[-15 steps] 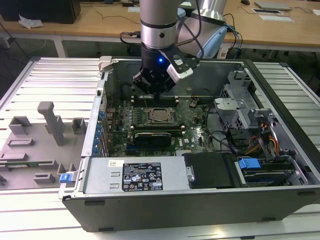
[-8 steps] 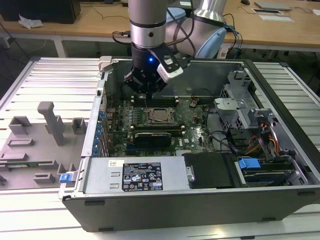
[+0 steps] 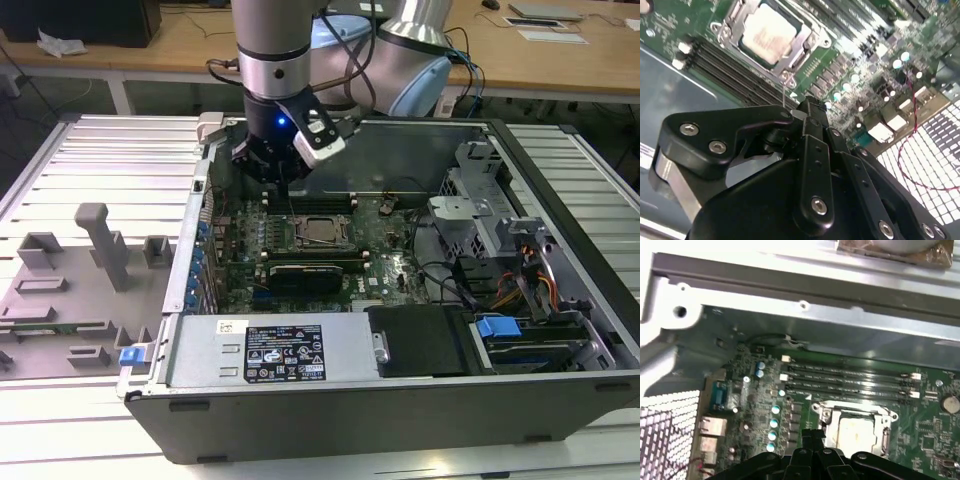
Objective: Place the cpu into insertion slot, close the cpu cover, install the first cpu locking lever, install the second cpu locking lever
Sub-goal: 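Install the first cpu locking lever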
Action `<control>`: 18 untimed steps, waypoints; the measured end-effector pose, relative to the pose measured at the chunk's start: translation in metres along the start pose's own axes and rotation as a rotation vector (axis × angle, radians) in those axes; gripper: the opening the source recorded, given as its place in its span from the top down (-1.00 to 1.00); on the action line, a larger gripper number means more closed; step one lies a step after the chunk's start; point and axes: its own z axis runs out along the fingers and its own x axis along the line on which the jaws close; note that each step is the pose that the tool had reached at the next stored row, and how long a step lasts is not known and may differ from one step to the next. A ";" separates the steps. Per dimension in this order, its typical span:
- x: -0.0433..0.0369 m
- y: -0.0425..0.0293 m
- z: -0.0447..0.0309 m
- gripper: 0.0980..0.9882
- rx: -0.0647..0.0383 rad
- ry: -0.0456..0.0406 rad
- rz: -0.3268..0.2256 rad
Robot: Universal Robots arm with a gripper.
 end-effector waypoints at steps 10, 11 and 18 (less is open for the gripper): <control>0.0094 0.0011 0.0009 0.98 -0.160 -0.0241 0.007; 0.0095 0.0010 0.0025 0.98 -0.164 -0.0249 0.007; 0.0058 -0.0007 0.0143 0.98 -0.167 -0.0249 0.007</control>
